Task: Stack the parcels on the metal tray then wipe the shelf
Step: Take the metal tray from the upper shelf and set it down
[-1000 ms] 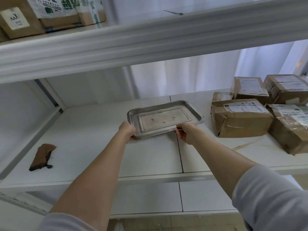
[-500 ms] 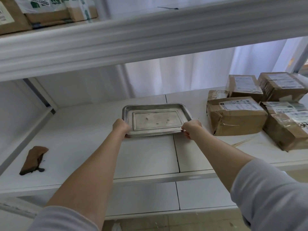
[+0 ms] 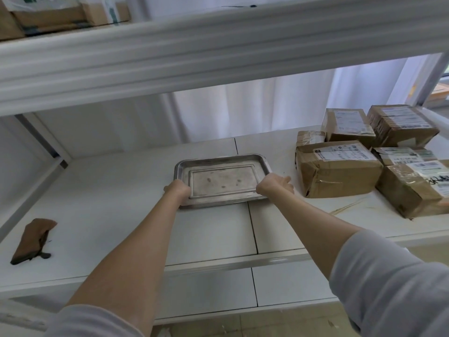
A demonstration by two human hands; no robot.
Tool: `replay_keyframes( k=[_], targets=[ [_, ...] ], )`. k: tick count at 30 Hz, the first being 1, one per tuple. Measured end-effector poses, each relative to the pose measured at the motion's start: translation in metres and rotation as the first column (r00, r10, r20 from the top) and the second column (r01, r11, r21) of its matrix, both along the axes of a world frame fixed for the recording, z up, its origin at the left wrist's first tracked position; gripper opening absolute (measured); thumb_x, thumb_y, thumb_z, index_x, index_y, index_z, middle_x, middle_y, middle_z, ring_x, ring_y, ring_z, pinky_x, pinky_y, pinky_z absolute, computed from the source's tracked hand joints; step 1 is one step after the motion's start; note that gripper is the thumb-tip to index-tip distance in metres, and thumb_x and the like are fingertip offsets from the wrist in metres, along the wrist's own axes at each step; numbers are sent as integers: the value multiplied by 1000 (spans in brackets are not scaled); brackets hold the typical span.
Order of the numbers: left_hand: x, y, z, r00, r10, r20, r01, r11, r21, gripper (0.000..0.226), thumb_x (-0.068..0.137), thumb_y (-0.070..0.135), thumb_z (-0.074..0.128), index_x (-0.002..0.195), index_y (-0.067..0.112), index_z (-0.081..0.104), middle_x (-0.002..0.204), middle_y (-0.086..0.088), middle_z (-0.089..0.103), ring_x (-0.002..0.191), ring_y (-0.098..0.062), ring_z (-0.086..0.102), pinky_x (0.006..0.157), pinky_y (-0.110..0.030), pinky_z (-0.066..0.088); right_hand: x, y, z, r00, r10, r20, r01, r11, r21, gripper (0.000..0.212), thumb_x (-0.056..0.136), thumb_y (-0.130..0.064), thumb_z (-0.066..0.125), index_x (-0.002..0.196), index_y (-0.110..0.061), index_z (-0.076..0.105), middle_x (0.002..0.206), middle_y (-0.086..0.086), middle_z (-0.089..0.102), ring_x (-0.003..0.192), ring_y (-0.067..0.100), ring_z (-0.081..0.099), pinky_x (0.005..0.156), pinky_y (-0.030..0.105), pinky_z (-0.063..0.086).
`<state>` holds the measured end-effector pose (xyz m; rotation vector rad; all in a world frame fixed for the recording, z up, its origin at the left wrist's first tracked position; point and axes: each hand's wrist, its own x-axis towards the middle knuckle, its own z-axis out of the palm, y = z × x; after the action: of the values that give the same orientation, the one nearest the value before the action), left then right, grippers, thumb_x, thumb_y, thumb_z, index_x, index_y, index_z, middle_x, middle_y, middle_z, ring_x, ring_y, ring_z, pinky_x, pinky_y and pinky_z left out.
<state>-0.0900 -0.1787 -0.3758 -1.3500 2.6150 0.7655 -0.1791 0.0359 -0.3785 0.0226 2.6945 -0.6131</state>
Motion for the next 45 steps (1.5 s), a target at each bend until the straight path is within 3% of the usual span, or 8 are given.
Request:
replay_keyframes(
  k=[4, 12, 16, 19, 26, 32, 41, 45],
  targets=[
    [0, 1, -2, 996, -54, 70, 55, 998, -11, 43, 93, 10, 48, 133, -2, 44, 132, -22, 52, 122, -35, 50, 100, -35, 43, 1, -8, 2, 998, 50, -32, -48, 997, 68, 43, 90, -19, 51, 132, -8, 47, 140, 19, 34, 123, 33, 38, 95, 35, 40],
    [-7, 2, -9, 979, -115, 166, 122, 992, -32, 39, 89, 4, 51, 128, -3, 52, 129, -19, 56, 120, -34, 54, 99, -37, 46, -1, -10, 1, 994, 99, -41, -94, 988, 122, 41, 88, -17, 51, 129, -12, 51, 142, 19, 32, 127, 35, 34, 101, 37, 35],
    [-9, 3, -10, 980, -114, 163, 124, 991, -49, 46, 88, 5, 51, 132, -6, 44, 131, -22, 54, 118, -33, 56, 98, -37, 46, -3, -8, 1, 994, 105, -11, -103, 985, 138, 44, 87, -17, 52, 131, -12, 49, 143, 20, 31, 126, 36, 37, 99, 37, 37],
    [-11, 3, -9, 986, -129, 107, 132, 991, -26, 40, 88, 4, 53, 125, -8, 49, 129, -25, 54, 117, -36, 55, 96, -37, 46, -5, -4, 1, 995, 97, -4, -95, 982, 161, 45, 89, -18, 50, 134, -12, 47, 142, 20, 33, 124, 35, 39, 97, 35, 39],
    [-10, 3, -8, 990, -140, 22, 139, 989, 43, 41, 87, 4, 52, 126, -6, 48, 127, -24, 53, 115, -37, 54, 93, -37, 47, -6, -2, 6, 994, 106, -9, -101, 968, 231, 46, 91, -21, 47, 136, -13, 44, 141, 21, 34, 121, 33, 42, 80, 31, 38],
    [-10, 2, -6, 988, -155, -9, 155, 984, 91, 46, 88, 7, 57, 131, -5, 43, 131, -23, 50, 120, -36, 50, 96, -36, 43, -5, -7, 5, 989, 149, 9, -145, 949, 281, 49, 90, -23, 48, 138, -14, 42, 145, 21, 31, 127, 37, 38, 96, 35, 38],
    [-9, 2, -5, 982, -187, -12, 187, 977, 98, 42, 87, 7, 58, 126, -3, 47, 127, -21, 52, 116, -36, 51, 95, -37, 44, -6, -7, 2, 988, 156, -10, -147, 949, 279, 48, 92, -22, 46, 139, -13, 42, 145, 20, 32, 125, 36, 39, 84, 31, 38],
    [-13, 5, -4, 982, -184, 30, 183, 983, 33, 41, 87, 10, 55, 125, -3, 48, 130, -22, 52, 119, -37, 50, 98, -38, 43, -5, -6, 3, 987, 158, -27, -147, 956, 255, 49, 91, -21, 47, 139, -12, 42, 146, 20, 29, 128, 37, 36, 89, 33, 39]
  ],
)
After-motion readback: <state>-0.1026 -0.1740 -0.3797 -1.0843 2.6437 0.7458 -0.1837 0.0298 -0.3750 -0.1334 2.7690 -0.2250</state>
